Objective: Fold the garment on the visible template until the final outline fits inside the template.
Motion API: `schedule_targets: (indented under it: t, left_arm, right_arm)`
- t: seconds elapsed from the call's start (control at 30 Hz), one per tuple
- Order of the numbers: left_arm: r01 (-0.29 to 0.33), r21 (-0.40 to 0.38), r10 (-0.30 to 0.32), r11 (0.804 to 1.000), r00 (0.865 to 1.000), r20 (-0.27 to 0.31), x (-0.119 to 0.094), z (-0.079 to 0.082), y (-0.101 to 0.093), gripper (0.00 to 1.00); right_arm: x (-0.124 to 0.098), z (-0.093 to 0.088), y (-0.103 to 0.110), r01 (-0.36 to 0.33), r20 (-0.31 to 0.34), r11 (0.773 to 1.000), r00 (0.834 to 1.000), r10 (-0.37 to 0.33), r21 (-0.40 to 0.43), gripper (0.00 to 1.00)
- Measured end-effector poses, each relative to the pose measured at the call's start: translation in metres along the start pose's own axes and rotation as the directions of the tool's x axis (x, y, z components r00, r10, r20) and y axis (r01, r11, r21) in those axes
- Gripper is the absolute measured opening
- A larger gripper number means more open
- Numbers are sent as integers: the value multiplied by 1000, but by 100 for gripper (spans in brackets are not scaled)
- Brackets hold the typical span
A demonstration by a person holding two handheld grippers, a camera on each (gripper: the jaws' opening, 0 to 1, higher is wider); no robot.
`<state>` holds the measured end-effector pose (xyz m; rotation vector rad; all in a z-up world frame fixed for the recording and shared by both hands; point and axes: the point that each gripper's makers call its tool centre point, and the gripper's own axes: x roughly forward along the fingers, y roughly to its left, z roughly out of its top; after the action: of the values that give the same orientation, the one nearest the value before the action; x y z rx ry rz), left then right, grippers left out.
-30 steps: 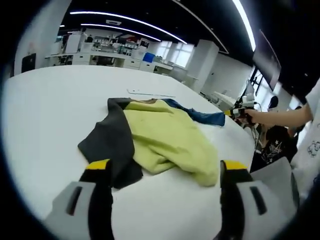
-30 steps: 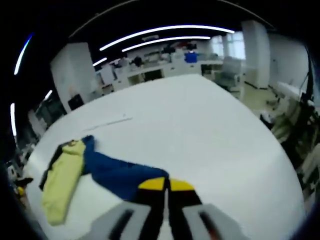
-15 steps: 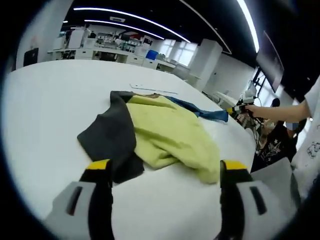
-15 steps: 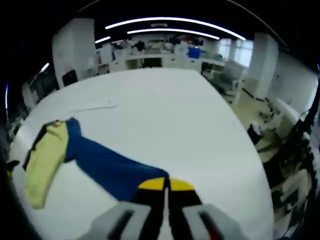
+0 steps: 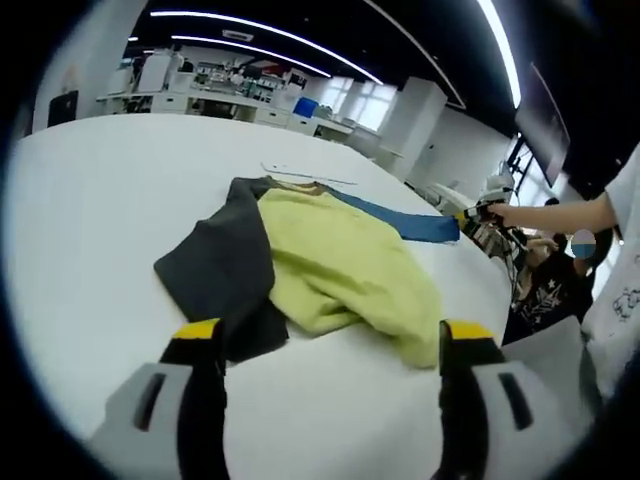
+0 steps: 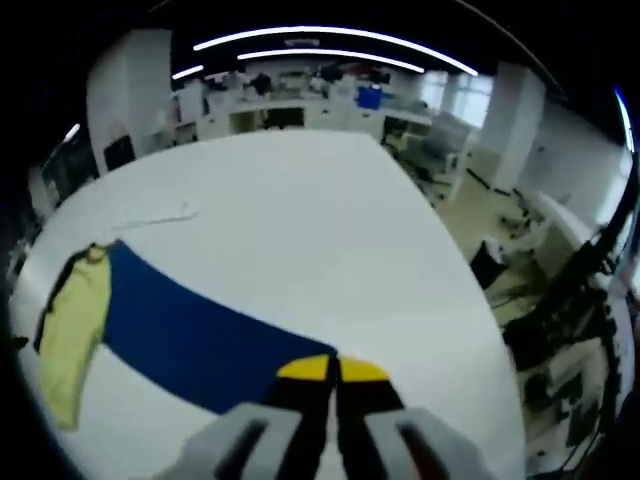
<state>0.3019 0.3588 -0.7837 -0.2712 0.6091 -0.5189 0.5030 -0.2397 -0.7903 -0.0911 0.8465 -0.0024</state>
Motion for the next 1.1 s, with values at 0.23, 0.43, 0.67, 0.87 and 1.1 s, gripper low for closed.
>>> schedule_targets:
  t: [0.23, 0.43, 0.67, 0.87, 1.1]
  left_arm:
    - [-5, -3, 5, 1000, 1000, -13, 4, -5, 4, 86]
    - [-5, -13, 5, 1000, 1000, -8, 4, -6, 4, 86]
    - [0, -14, 0, 1000, 1000, -4, 4, -6, 1, 86]
    - [4, -15, -4, 1000, 1000, 2, 2, -5, -1, 85]
    - [9, -20, -9, 1000, 1000, 14, 0, -3, -1, 85]
  right_arm:
    - [10, -11, 1, 7, -31, 1000, 999, -7, 1, 0]
    - [2, 0, 11, -33, 39, 999, 999, 32, 24, 16]
    - [-2, 16, 54, -250, 135, 967, 958, 253, -41, 57]
    - [-21, 8, 86, -317, 143, 939, 931, 335, -130, 85]
    - [-38, 8, 107, -373, 173, 914, 901, 398, -158, 99]
